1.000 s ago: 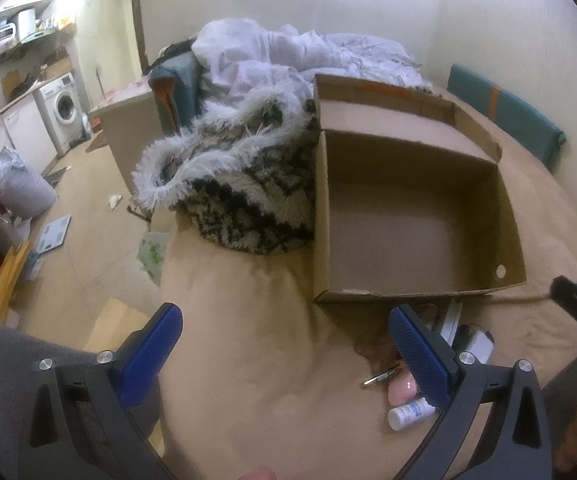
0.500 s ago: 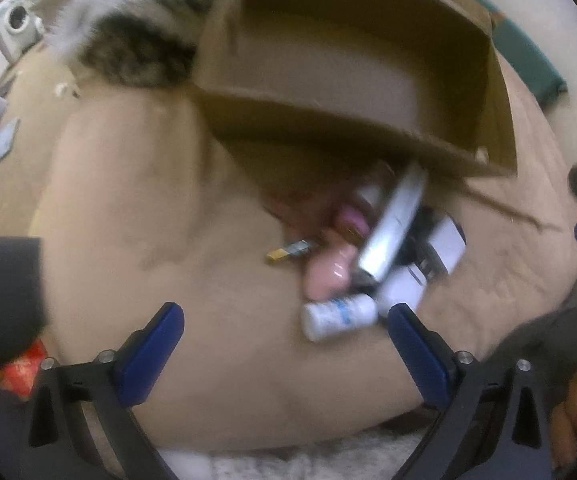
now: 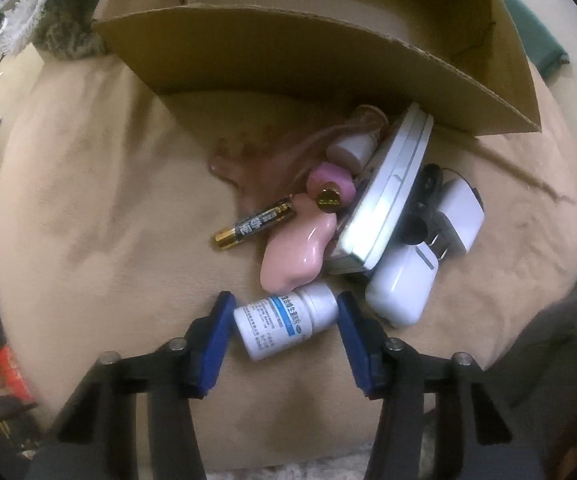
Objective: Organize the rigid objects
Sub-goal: 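Grasp the white pill bottle with the left tool while the right tool grasps the white earbud case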
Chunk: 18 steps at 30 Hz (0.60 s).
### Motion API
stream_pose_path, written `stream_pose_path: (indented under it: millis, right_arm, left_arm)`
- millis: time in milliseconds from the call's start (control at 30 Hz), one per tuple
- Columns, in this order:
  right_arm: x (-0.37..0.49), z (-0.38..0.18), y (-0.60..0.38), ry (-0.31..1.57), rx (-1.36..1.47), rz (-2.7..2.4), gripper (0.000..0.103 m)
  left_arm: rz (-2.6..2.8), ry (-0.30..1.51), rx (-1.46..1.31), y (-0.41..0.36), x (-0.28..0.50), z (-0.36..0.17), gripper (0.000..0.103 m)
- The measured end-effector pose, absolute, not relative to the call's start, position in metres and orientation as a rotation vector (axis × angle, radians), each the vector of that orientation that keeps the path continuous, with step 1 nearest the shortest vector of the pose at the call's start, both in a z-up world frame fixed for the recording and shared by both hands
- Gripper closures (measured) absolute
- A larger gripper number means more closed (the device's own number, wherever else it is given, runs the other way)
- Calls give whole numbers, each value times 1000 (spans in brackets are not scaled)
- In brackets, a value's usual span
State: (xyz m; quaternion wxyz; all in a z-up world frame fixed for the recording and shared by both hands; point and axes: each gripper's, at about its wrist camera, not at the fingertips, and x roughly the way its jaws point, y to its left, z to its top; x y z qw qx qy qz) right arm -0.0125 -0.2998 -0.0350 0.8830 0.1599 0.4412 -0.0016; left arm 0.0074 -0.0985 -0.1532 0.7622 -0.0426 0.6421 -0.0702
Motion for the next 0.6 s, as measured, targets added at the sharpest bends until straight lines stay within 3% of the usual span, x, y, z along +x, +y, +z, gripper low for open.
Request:
stream_pose_path:
  millis: [133,333,400,467,600]
  right_arm:
    - [-9,-44,-302,964,372,14,0]
    - [-1,-89,-288,1218,479,123,2]
    - [-1,-107,-277,1299,490,144,17]
    - [-1,-122,-265,1356,493,159,42]
    - [1,-142,-244,1418,423,138,46]
  left_arm:
    - [-141,1412,-53,-89,5,-143,55]
    - [-150,1320,4,-58,11,-95,55]
    - [-135,1289,4,-44,16,-80,55]
    - [-124,1264,-13,-32,19,-72,55]
    - [-91,1230,-54,-14,22,-72,55]
